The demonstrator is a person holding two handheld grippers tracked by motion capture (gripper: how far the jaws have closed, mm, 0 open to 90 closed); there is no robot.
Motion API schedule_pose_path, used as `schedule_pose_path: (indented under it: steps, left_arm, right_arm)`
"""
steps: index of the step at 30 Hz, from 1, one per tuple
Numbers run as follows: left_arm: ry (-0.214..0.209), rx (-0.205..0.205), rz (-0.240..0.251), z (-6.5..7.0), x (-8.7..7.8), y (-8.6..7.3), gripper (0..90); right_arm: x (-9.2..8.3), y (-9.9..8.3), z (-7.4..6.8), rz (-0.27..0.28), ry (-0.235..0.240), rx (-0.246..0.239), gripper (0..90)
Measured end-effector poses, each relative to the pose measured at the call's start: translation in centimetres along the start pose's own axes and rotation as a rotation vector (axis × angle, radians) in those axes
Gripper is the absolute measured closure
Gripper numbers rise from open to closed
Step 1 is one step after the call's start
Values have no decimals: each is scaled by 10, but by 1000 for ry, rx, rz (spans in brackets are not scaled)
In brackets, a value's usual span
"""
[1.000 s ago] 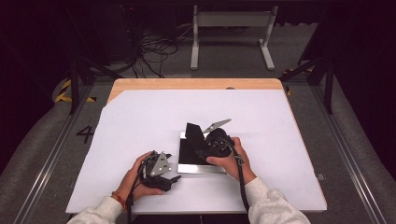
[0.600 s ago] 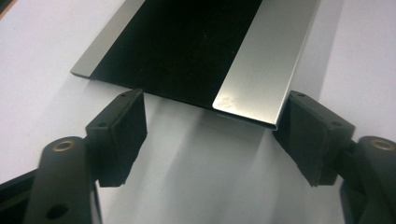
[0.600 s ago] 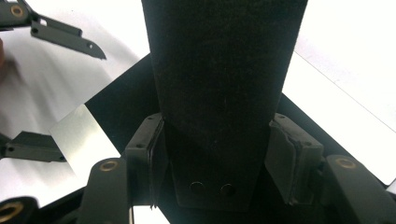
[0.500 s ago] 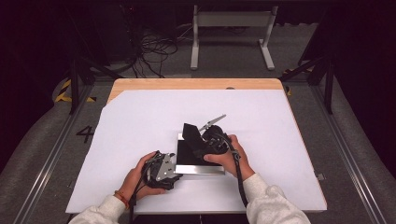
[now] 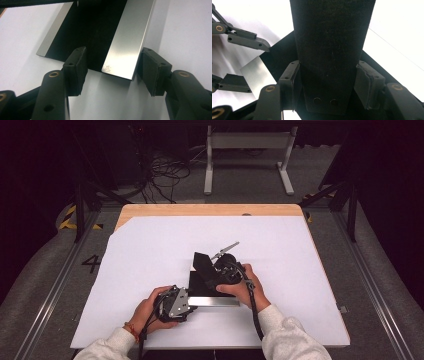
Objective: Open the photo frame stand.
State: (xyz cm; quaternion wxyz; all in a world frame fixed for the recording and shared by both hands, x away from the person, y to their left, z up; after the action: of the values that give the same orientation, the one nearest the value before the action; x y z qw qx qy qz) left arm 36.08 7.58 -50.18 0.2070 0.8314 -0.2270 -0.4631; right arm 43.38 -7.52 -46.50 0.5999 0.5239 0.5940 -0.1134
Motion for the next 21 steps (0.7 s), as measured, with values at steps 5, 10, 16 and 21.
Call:
schedule_pose_path:
  steps: [5,10,16,21]
  left_arm:
    - [-1,26,-15,1,0,2,460]
    - [-15,31,-12,2,0,5,481]
    - [-29,16,33,-2,1,7,492]
    - [-33,34,23,-1,2,7,494]
  right_arm:
    - [0,-3,2,29,9,-9,431]
    - [-3,-5,6,35,40,5,424]
    - [-12,-10,11,71,73,-13,360]
    - [-37,-24,17,167,85,-61,331]
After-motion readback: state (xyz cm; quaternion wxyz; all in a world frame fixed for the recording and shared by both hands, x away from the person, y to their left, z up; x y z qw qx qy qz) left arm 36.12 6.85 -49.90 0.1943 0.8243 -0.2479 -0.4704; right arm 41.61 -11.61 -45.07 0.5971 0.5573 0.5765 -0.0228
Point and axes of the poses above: each handheld gripper's, and its own axes: x roughly forward along the jaws, y roughly out of its top, z roughly to its right, the point moved 6 cm from there along x, roughly forward along the jaws, and after that the axes turned 11 degrees about x, right-handed, at the moved point
